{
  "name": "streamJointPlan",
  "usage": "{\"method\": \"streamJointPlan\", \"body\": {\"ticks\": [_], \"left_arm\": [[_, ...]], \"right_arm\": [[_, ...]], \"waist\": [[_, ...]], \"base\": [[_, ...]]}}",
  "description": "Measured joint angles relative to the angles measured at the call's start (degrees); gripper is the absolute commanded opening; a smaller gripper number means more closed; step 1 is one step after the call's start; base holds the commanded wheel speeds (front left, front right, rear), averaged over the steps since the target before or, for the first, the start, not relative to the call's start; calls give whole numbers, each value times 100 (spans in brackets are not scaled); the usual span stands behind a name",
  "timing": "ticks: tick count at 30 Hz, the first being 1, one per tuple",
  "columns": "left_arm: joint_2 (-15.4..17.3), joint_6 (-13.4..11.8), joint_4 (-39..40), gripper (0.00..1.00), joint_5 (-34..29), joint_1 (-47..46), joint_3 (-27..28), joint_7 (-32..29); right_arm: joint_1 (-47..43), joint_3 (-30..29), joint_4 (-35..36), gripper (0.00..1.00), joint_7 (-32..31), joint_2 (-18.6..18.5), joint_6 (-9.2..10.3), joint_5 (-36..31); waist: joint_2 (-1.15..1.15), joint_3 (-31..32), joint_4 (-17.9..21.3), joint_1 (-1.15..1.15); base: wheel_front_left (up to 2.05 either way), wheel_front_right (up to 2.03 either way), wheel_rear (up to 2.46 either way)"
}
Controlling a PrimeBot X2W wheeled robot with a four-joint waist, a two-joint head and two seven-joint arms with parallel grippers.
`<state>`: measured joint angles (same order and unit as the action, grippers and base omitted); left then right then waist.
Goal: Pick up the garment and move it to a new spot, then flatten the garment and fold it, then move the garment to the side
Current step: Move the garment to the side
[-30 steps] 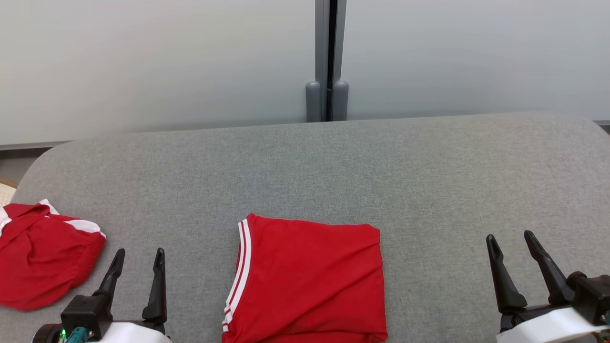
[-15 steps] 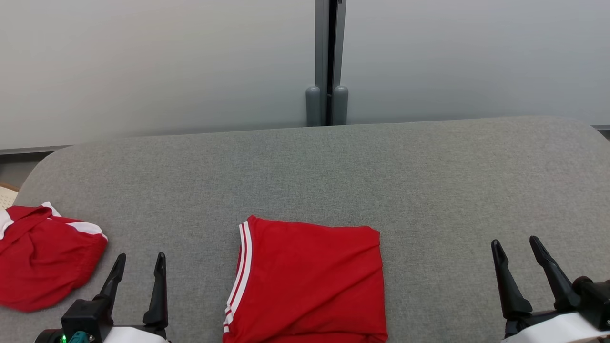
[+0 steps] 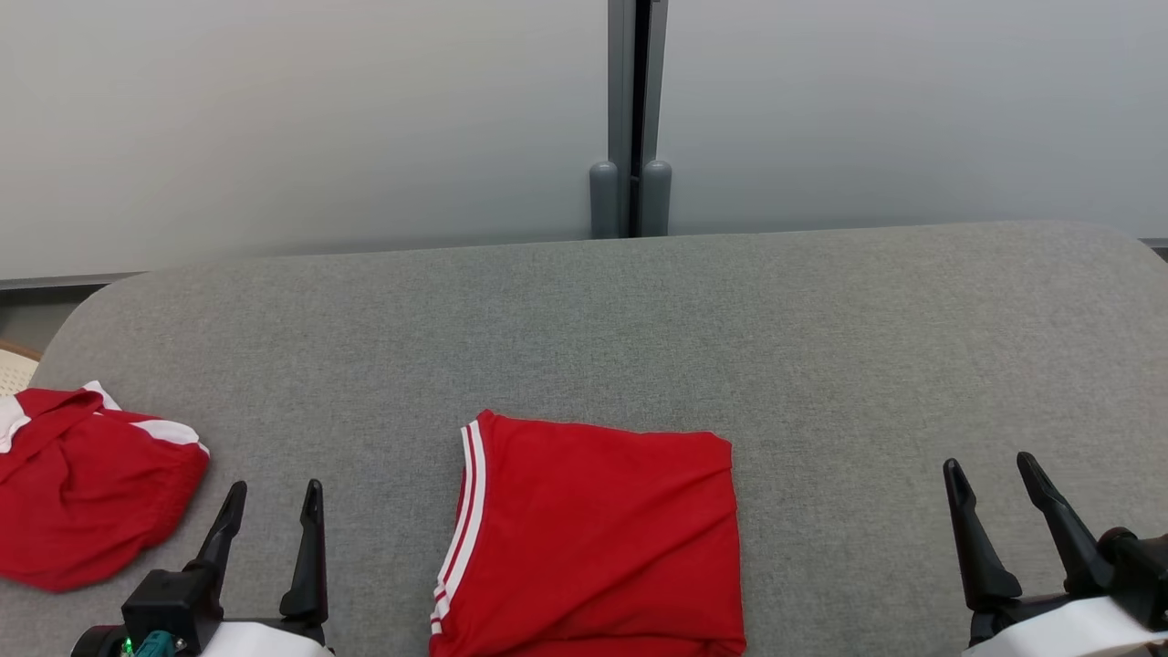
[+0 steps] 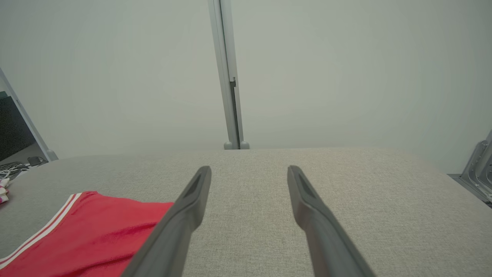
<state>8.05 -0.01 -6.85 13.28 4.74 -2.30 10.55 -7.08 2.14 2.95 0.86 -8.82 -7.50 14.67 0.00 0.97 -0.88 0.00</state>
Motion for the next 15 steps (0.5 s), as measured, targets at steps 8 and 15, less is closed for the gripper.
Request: {"method": "streamJointPlan", "body": {"ticks": [8,15], "left_arm": [[-56,9,57,100,26,-361,-125,66],[-189,141,-131,100,35,-1182,-337,278]], "right_arm": [[25,152,-197,100,-148,26,0,37],[476,650,-1076,100,-158,125,0,274]], "waist": [[0,-201,-225,0],[0,-739,-646,0]], "base": [[0,0,0],[0,0,0]]}}
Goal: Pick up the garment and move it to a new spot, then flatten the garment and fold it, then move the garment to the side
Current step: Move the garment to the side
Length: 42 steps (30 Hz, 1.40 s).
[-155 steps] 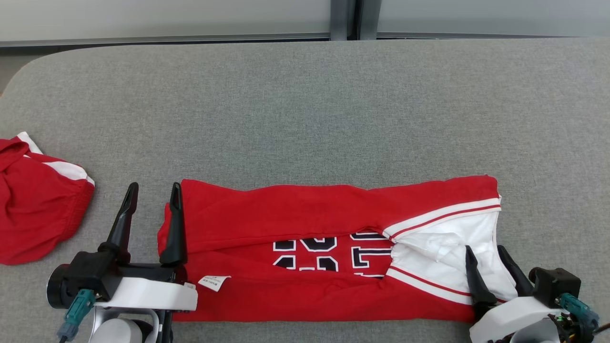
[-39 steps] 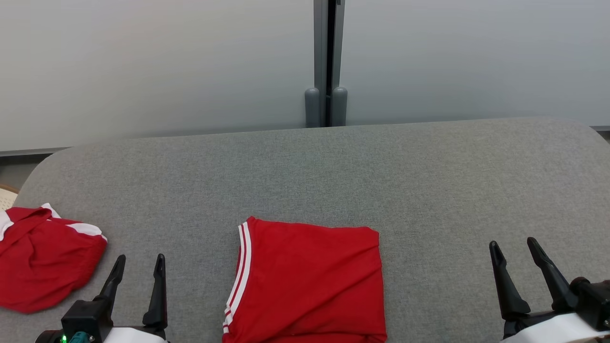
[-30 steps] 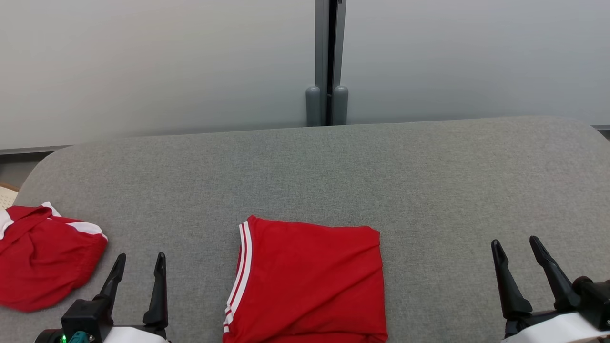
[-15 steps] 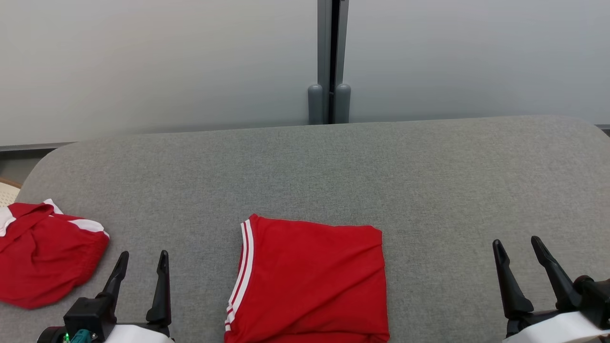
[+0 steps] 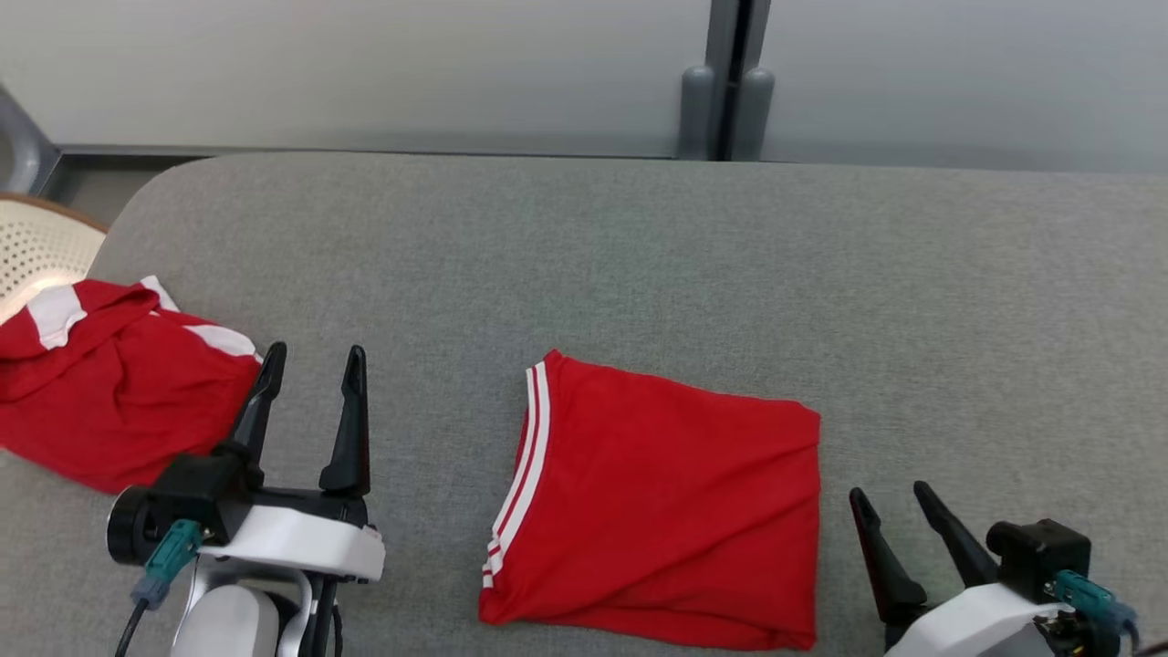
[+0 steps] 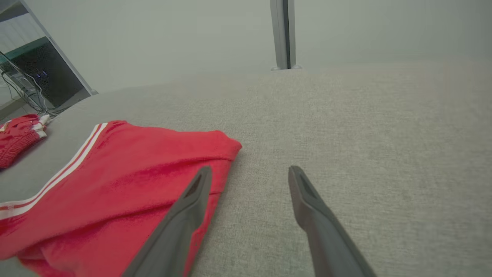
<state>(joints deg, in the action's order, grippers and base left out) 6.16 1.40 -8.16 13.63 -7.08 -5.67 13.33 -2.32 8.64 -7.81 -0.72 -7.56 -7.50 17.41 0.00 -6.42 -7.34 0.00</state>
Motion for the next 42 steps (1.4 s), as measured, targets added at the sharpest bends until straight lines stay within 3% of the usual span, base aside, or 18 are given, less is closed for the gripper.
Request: {"method": "streamJointPlan", "body": {"ticks": [8,9,10,15,20,29,36,42], "left_arm": [[-122,54,-271,100,3,-537,-8,153],[-125,57,-281,100,-1,-551,-7,157],[-134,58,-278,100,-2,-563,-8,157],[-165,107,-124,100,-81,-647,56,166],[-156,159,21,100,-224,-654,77,167],[-30,365,203,100,-453,-808,-279,163],[136,502,687,100,-532,-1155,-794,-225],[101,541,983,100,-539,-1395,-1126,-452]], "right_arm": [[495,581,-1006,100,121,58,0,427],[535,620,-1056,43,121,38,0,477],[565,644,-1093,0,124,12,0,512],[660,777,-1141,0,181,-124,-1,586],[804,909,-1058,0,307,-250,-9,467],[1283,1079,-1083,0,477,-840,-7,375],[2192,1091,-1534,0,738,-1381,-5,491],[2835,994,-1965,0,926,-1794,-7,578]], "waist": [[0,-545,-491,0],[0,-584,-538,0],[0,-617,-578,0],[0,-722,-637,0],[0,-772,-428,0],[0,-936,473,0],[0,-1270,1384,0],[0,-1671,1702,0]], "base": [[0,0,0],[0,0,0],[0,0,0],[0,0,0],[0,0,0],[0,0,0],[0,0,0],[0,0,0]]}}
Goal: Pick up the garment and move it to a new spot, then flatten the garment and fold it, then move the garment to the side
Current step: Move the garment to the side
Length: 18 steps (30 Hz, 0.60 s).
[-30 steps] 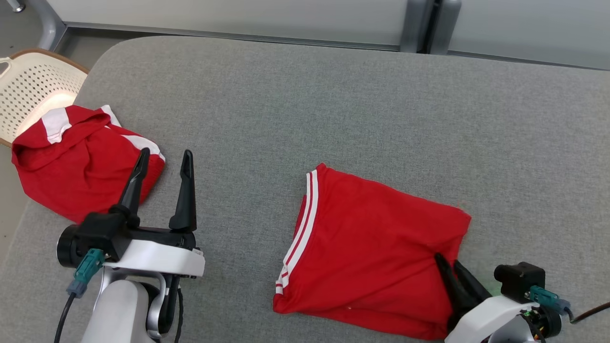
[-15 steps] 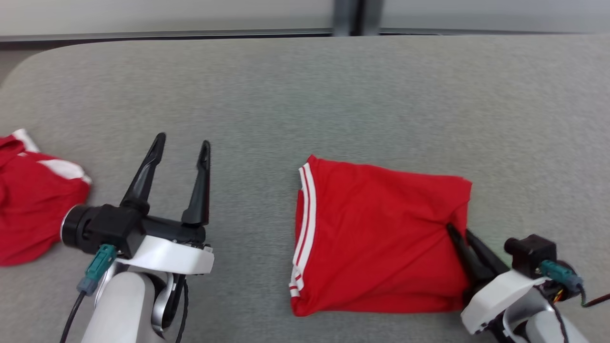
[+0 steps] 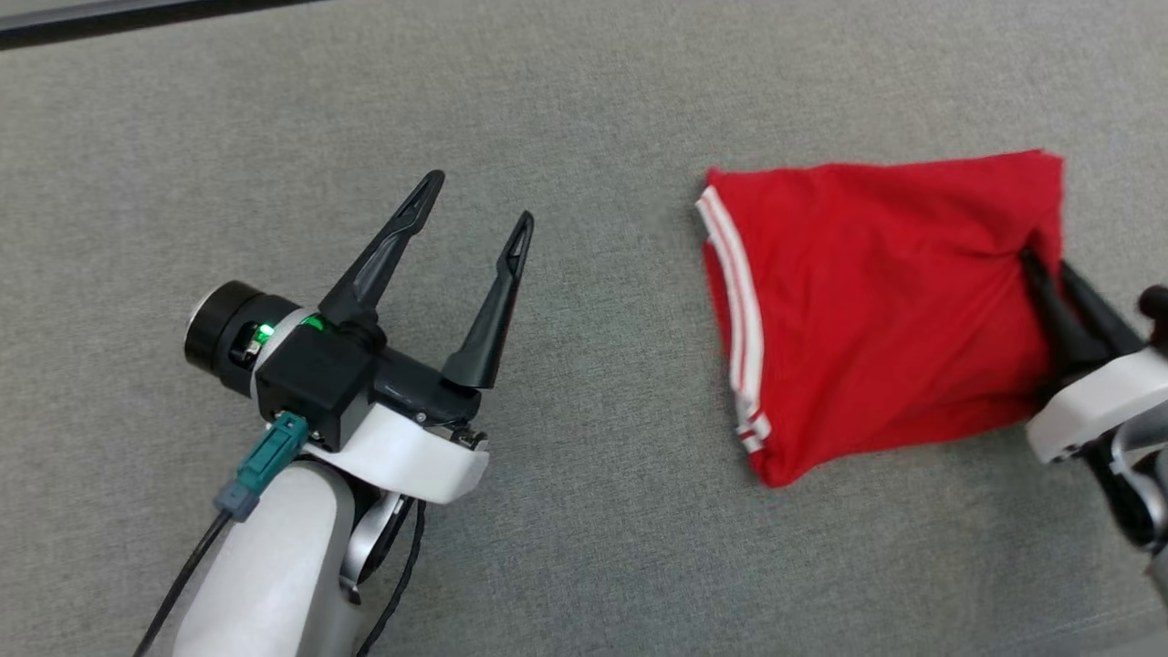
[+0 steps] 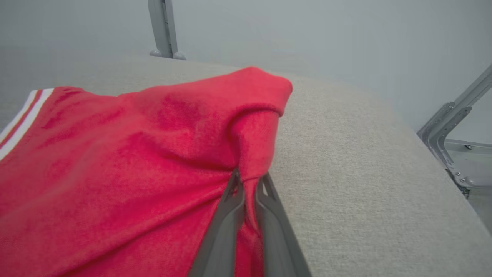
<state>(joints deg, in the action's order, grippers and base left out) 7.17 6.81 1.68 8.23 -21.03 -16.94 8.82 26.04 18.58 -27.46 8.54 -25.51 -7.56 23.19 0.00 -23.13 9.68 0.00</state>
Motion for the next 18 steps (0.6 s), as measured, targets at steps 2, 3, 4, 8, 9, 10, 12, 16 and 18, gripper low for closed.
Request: {"method": "streamJointPlan", "body": {"ticks": [2,3,4,8,9,10,12,16,18], "left_arm": [[3,4,103,100,-7,-104,-126,-65],[8,19,156,100,-12,-162,-188,-90],[10,20,219,100,-18,-213,-246,-125],[85,26,466,100,-58,-442,-404,-227],[103,26,521,100,-59,-499,-430,-235],[115,27,581,100,-66,-551,-452,-254],[133,27,704,100,-69,-642,-497,-272],[183,26,894,100,-109,-759,-492,-278],[208,18,939,100,-109,-766,-465,-274]], "right_arm": [[188,-183,-207,0,64,-233,1,33],[276,-280,-304,0,121,-378,0,35],[372,-380,-390,0,148,-506,1,48],[780,-697,-793,0,156,-1005,0,33],[873,-771,-918,0,154,-1137,1,26],[971,-848,-1043,0,145,-1257,0,-5],[1154,-1020,-1279,0,147,-1505,0,-121],[1534,-1256,-1700,0,227,-1759,1,-203],[1705,-1314,-1906,40,260,-1753,0,-221]], "waist": [[0,-159,70,0],[0,-242,92,0],[0,-321,105,0],[0,-640,85,0],[0,-716,63,0],[0,-789,34,0],[0,-930,-45,0],[0,-1210,-232,0],[0,-1337,-317,0]], "base": [[0,0,0],[0,0,0],[0,0,0],[0,0,0],[0,0,0],[0,0,0],[0,0,0],[0,0,0],[0,0,0]]}}
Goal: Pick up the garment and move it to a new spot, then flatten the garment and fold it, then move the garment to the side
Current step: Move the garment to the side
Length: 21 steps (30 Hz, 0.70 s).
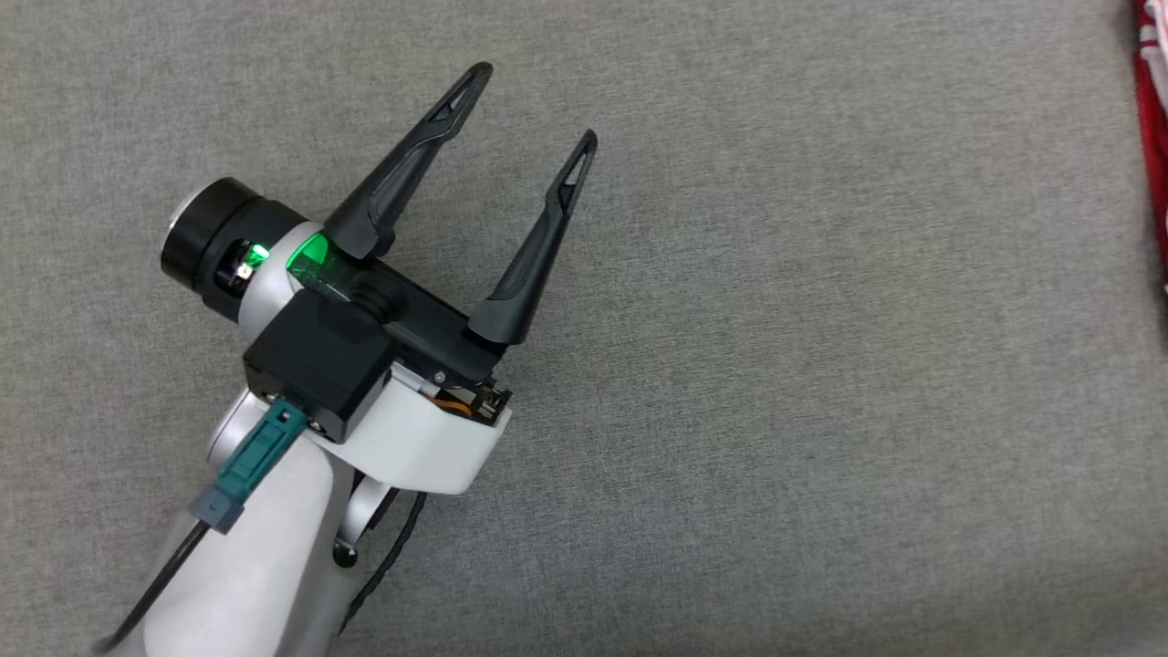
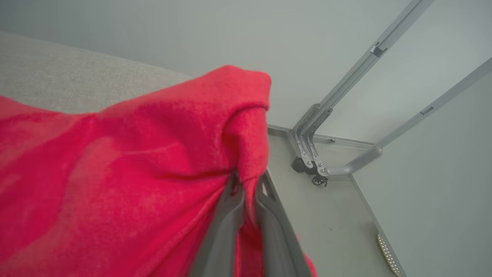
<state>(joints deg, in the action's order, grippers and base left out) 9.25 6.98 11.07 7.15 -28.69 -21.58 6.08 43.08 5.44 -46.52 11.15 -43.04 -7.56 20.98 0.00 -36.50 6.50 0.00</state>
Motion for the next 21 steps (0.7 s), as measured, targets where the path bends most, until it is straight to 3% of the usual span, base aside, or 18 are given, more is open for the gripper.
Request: {"method": "streamJointPlan", "body": {"ticks": [1,2,11,16,21], "left_arm": [[13,-8,4,100,0,-1,16,4],[21,-25,-1,100,1,-1,34,12],[70,-98,-324,100,123,100,107,234],[112,-181,-620,100,230,392,204,358],[202,-332,-824,100,385,765,411,426]], "right_arm": [[97,-66,-115,85,5,16,0,1],[177,-129,-241,100,36,23,0,-7],[344,-675,-760,100,357,459,1,-92],[-357,-1244,212,100,382,998,1,-51],[-1335,-1627,1450,100,382,1800,1,-327]], "waist": [[0,-60,-38,0],[0,-108,-75,0],[0,15,-157,0],[0,403,-86,0],[0,861,-2,0]], "base": [[0,0,0],[0,0,0],[0,0,0],[0,0,0],[0,0,0]]}}
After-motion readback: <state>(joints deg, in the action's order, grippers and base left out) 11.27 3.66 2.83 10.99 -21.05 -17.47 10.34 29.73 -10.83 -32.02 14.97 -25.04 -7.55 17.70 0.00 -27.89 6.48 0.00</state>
